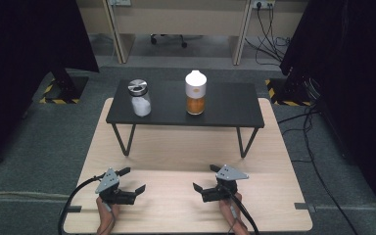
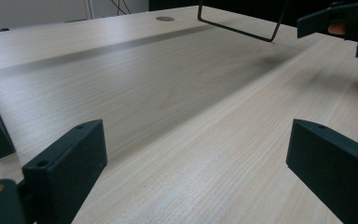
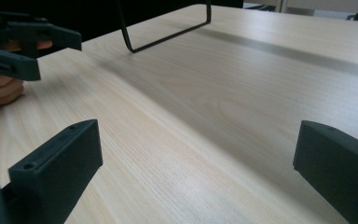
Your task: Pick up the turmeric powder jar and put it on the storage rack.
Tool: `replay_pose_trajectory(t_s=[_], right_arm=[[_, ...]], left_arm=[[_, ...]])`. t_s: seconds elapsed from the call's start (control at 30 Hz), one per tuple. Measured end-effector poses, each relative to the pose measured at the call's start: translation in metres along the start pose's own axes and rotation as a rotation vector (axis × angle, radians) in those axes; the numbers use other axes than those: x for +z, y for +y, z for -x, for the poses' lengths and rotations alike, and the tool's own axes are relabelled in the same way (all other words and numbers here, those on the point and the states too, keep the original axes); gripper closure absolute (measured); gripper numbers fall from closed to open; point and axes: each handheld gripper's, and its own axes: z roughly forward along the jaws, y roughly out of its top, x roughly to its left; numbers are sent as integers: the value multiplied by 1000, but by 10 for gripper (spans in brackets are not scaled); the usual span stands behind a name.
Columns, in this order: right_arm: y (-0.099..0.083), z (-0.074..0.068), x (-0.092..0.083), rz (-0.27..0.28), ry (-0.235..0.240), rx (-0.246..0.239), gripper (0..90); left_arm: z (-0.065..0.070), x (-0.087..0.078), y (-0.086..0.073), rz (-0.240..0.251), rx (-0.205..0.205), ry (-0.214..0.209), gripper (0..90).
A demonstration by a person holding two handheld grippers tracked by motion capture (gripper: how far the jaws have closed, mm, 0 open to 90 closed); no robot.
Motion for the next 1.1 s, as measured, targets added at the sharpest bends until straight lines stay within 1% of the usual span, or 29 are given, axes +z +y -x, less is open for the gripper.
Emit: replay_pose_trajectory(t_s=[0.13, 0.2, 0.27, 0.4, 0.63, 0.8, 1.1], right_arm=[[-4, -1, 4, -17, -10, -1, 16], [-5, -1, 3, -4, -8, -3, 16], [-5, 0, 4, -11, -8, 0, 16], [-6, 1, 4, -13, -11, 19, 16], [-7, 1, 4, -11, -22, 38, 14], [-6, 0, 4, -14, -19, 29, 14], [-5, 1, 5, -18, -18, 33, 14]], left_arm=[[0, 0, 0, 0, 0, 0, 44], [0, 0, 0, 0, 0, -1, 44], [0, 0, 0, 1, 0, -1, 44], [0, 0, 0, 1, 0, -2, 44], [1, 0, 0, -1, -3, -1, 43], [1, 0, 0, -1, -4, 0, 43], [1, 0, 0, -1, -1, 0, 43]])
